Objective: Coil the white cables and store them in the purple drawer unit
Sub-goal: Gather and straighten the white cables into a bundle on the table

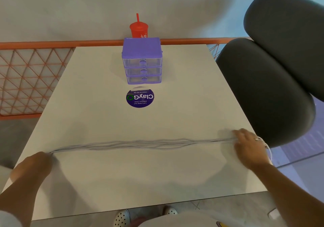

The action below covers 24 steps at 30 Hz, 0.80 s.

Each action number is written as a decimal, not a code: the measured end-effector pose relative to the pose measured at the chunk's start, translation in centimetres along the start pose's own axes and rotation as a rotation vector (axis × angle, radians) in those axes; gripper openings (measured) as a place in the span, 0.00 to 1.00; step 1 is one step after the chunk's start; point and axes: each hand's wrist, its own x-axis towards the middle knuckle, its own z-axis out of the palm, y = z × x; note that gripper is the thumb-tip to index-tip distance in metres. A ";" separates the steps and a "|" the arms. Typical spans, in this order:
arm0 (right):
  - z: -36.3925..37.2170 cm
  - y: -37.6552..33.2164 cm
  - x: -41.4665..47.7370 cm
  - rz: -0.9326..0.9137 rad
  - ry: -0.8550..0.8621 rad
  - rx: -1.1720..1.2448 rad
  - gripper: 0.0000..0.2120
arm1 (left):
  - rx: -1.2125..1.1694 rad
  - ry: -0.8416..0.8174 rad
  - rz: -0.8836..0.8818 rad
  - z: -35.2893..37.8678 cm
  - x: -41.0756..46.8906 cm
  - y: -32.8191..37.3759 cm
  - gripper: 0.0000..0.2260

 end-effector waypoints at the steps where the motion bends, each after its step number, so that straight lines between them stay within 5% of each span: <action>1: 0.4 -1.5 -0.1 -0.134 0.004 -0.035 0.20 | -0.008 0.004 0.012 0.1 0.1 -0.1 0.17; 8: 1.1 -5.0 1.9 -0.428 -0.161 -0.290 0.08 | 0.102 -0.001 0.072 -3.5 -4.2 2.2 0.14; 14: -3.3 -3.4 5.3 -0.478 -0.195 -0.368 0.13 | 0.233 0.034 0.284 -5.4 -7.1 3.4 0.10; 21: -2.5 -3.3 4.5 0.022 -0.577 -0.520 0.16 | 0.353 -0.018 0.416 -6.9 -9.3 9.2 0.16; 24: -1.3 -5.2 3.8 0.051 -0.470 -0.580 0.20 | 0.419 -0.033 0.438 -7.7 -9.1 9.6 0.17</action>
